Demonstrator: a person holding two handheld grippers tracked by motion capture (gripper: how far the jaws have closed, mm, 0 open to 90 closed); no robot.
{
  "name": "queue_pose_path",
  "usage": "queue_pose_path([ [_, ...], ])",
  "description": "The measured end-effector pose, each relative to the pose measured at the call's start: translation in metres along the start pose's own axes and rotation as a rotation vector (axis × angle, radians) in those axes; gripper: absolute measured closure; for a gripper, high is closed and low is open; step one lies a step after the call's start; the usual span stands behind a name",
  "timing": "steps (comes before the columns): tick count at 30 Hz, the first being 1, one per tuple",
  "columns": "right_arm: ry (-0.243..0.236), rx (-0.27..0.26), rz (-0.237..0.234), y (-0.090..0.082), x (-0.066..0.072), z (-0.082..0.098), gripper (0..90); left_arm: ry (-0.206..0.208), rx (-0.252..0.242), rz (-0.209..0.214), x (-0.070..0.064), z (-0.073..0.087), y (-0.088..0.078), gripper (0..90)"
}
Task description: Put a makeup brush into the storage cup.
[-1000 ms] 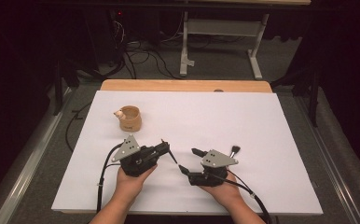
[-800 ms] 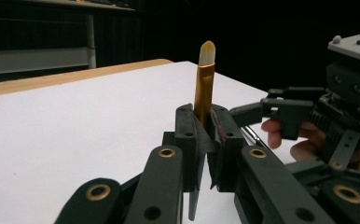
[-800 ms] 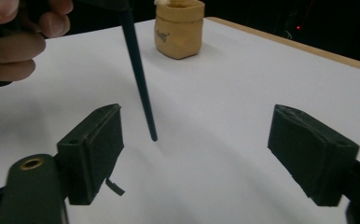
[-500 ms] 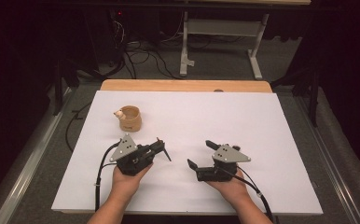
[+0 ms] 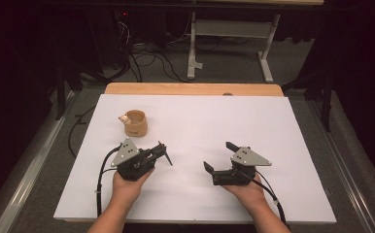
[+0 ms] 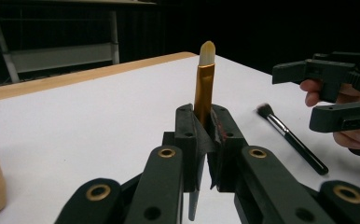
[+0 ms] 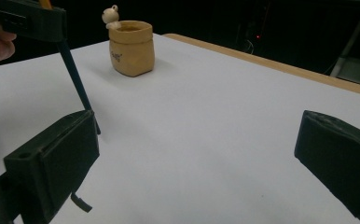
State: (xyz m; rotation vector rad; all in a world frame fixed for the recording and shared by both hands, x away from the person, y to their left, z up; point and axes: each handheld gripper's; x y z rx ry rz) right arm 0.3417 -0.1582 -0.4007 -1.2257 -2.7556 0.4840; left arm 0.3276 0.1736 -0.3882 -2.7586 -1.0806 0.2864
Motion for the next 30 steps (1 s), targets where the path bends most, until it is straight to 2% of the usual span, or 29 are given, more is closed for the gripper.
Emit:
queue_pose_path([
  [8, -0.003, -0.016, 0.026, -0.005, -0.01, 0.001, 1.1, 0.012, 0.012, -0.044, 0.008, -0.002, -0.006, 83.0],
  [11, 0.019, -0.01, 0.025, -0.006, -0.011, 0.002, 1.1, 0.013, 0.013, -0.059, 0.013, -0.003, -0.01, 83.0],
  [20, 0.025, -0.01, 0.031, -0.009, -0.019, 0.003, 1.1, -0.013, 0.009, -0.097, 0.028, -0.002, -0.021, 83.0],
  [22, 0.023, -0.005, 0.042, -0.012, -0.021, 0.003, 1.1, -0.009, 0.01, -0.107, 0.03, -0.002, -0.024, 83.0],
  [28, 0.059, -0.022, 0.064, -0.019, -0.031, 0.004, 1.2, -0.02, 0.001, -0.128, 0.037, -0.004, -0.032, 83.0],
  [30, 0.047, -0.011, 0.069, -0.021, -0.034, 0.005, 1.2, -0.019, 0.003, -0.132, 0.038, -0.004, -0.033, 83.0],
])
Point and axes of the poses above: each handheld gripper's, and its own axes: y roughly forward along the jaws, z roughly out of its underside, x roughly to its left, and after that the axes turned 2 degrees about z, right-handed
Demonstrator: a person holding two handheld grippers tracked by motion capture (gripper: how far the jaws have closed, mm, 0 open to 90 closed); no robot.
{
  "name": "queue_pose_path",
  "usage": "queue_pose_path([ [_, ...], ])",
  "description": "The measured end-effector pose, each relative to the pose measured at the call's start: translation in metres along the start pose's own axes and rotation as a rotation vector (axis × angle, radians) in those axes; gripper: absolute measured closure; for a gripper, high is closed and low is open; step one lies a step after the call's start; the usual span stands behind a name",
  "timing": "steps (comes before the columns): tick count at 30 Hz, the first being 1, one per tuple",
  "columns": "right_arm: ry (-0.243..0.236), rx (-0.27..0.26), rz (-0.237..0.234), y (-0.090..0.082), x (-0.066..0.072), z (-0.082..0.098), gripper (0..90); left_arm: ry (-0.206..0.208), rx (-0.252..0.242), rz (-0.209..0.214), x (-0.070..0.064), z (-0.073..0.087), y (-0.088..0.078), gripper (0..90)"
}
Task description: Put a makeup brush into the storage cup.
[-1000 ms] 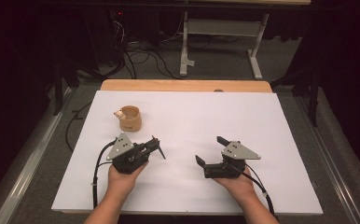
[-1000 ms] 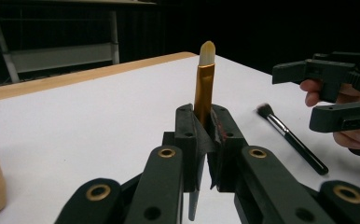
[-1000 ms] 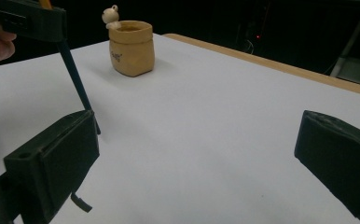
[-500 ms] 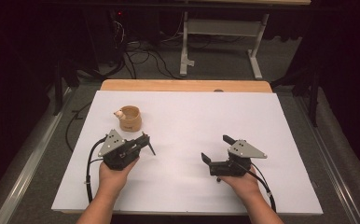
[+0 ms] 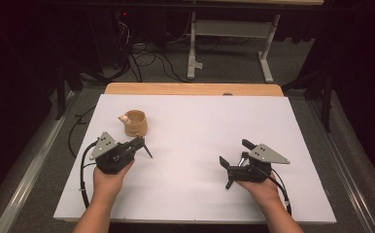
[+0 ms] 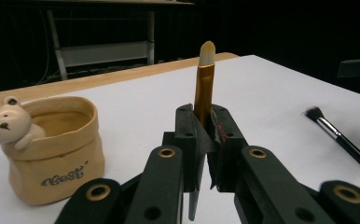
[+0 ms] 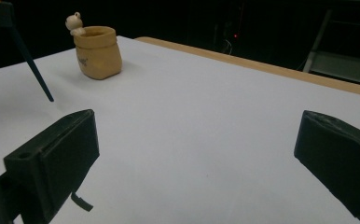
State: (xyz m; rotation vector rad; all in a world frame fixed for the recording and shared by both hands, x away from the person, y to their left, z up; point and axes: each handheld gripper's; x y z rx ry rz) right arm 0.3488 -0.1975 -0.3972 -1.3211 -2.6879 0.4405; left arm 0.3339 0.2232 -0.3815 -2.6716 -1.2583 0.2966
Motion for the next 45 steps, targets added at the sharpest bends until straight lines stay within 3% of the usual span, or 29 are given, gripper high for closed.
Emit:
queue_pose_path([
  [7, 0.003, 0.008, 0.018, -0.005, -0.008, 0.006, 1.2, 0.002, 0.008, -0.008, 0.001, 0.001, 0.0, 83.0],
  [13, 0.0, 0.009, 0.019, -0.004, -0.005, 0.008, 1.2, 0.005, 0.004, -0.009, 0.002, -0.001, -0.003, 83.1],
  [24, -0.005, 0.0, 0.028, -0.009, -0.009, 0.009, 1.7, -0.019, -0.021, -0.026, 0.008, -0.011, -0.011, 83.1],
  [32, -0.009, -0.006, 0.014, -0.01, -0.008, 0.009, 1.7, -0.025, -0.041, -0.072, 0.011, -0.026, -0.008, 83.1],
  [40, -0.019, -0.017, 0.019, -0.013, -0.008, 0.008, 1.6, -0.016, -0.06, -0.123, 0.022, -0.048, -0.003, 83.1],
  [45, -0.022, -0.014, 0.01, -0.012, -0.007, 0.009, 1.6, -0.03, -0.081, -0.149, 0.031, -0.055, -0.001, 83.1],
])
Point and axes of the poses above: each handheld gripper's, and its own axes: y roughly forward along the jaws, z roughly out of its underside, x roughly to its left, and after that the axes turned 2 degrees about z, right-handed
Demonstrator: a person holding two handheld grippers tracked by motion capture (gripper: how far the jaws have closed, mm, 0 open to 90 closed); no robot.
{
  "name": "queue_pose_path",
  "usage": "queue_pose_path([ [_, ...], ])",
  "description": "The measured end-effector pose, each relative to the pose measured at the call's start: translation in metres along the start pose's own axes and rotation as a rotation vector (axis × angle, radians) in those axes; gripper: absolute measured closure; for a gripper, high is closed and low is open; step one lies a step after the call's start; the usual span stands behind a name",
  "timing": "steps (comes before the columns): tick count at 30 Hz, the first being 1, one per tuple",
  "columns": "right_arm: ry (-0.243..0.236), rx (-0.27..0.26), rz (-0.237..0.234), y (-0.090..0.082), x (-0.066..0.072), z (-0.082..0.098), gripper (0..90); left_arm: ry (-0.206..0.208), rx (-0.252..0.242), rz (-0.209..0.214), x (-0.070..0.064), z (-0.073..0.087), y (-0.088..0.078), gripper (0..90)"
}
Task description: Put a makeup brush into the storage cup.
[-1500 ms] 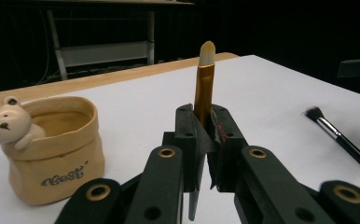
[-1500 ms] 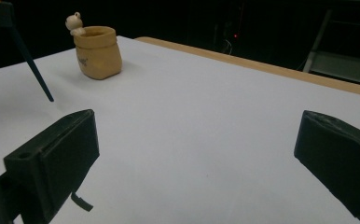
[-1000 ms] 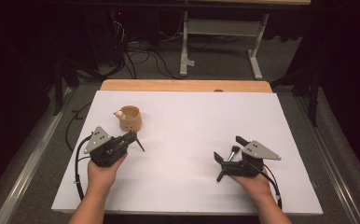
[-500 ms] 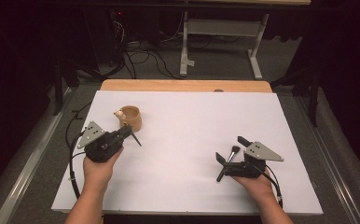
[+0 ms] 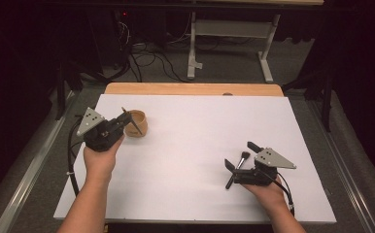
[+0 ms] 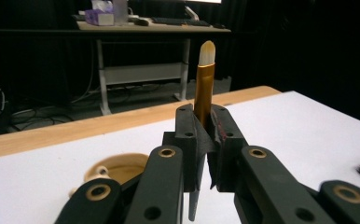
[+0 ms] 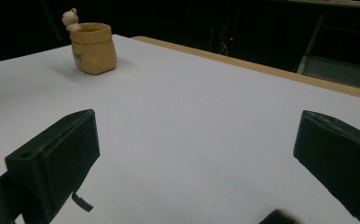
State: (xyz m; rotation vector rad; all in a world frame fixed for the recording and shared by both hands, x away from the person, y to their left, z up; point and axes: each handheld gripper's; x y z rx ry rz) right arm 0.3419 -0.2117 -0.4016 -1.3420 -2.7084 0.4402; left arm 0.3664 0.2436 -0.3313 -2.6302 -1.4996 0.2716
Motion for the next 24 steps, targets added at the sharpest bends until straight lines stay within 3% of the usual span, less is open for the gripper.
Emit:
queue_pose_path([
  [12, 0.01, -0.003, -0.005, -0.001, 0.001, -0.001, 2.0, 0.022, -0.011, -0.06, 0.013, -0.015, 0.009, 83.1],
  [24, 0.005, -0.003, -0.01, -0.001, 0.002, 0.0, 2.3, -0.011, 0.007, -0.099, 0.027, -0.02, 0.025, 83.1],
])
Point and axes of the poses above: each handheld gripper's, and its own axes: y roughly forward along the jaws, z roughly out of its underside, x roughly to its left, and after that the axes turned 2 degrees about z, right-handed
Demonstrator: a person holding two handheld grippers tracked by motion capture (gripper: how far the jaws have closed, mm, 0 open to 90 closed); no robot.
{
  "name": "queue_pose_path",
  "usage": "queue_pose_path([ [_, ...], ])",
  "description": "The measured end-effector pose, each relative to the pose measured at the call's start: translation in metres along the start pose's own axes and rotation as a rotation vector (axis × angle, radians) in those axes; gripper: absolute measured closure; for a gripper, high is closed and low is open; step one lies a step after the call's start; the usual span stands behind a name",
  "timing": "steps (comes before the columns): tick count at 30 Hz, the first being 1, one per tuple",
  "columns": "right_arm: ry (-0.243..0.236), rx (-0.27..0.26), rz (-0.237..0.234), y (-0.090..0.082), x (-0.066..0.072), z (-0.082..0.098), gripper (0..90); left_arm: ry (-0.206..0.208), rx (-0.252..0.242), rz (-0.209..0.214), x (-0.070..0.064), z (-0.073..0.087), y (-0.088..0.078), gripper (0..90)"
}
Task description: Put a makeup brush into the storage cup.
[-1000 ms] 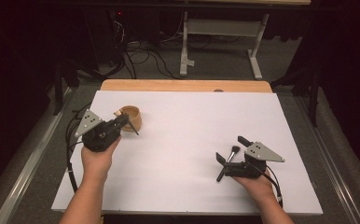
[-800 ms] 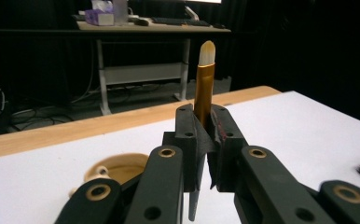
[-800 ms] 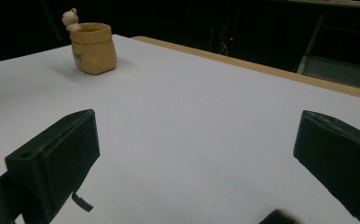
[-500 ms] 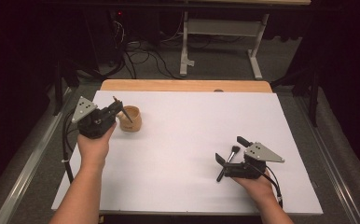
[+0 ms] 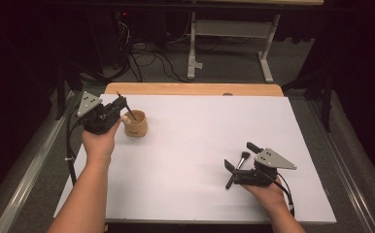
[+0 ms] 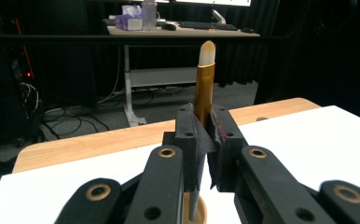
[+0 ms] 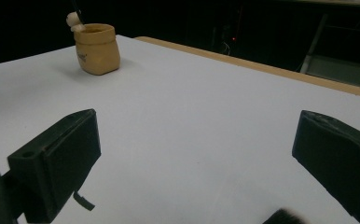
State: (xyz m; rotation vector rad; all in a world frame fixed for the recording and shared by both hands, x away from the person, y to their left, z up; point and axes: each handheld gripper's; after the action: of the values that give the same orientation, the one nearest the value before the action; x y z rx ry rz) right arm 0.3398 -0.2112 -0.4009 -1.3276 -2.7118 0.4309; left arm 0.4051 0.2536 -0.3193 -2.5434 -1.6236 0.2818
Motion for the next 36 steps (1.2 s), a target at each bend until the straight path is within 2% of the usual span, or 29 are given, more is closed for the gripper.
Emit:
queue_pose_path([
  [6, 0.007, 0.004, -0.001, 0.0, 0.0, 0.0, 2.5, -0.012, 0.016, -0.021, 0.007, 0.002, 0.01, 83.1],
  [13, 0.007, 0.004, -0.002, 0.001, -0.001, 0.001, 2.6, -0.008, 0.039, -0.044, 0.012, 0.004, 0.019, 83.1],
  [19, 0.011, 0.004, -0.003, 0.0, -0.001, 0.001, 2.8, 0.003, 0.062, -0.058, 0.012, 0.009, 0.024, 83.1],
  [27, 0.012, 0.007, -0.004, 0.0, -0.001, 0.001, 3.5, -0.016, 0.09, -0.073, 0.02, 0.015, 0.028, 83.0],
  [36, 0.014, 0.013, -0.007, 0.001, -0.001, 0.002, 4.0, -0.024, 0.127, -0.068, 0.021, 0.023, 0.036, 82.9],
])
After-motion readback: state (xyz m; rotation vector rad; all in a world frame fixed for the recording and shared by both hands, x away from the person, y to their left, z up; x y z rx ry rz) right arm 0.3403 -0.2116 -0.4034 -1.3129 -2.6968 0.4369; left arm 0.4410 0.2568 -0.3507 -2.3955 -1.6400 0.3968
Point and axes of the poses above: each handheld gripper's, and its own axes: y roughly forward along the jaws, z roughly out of its underside, x roughly to its left, and after that the axes turned 2 degrees about z, right-handed
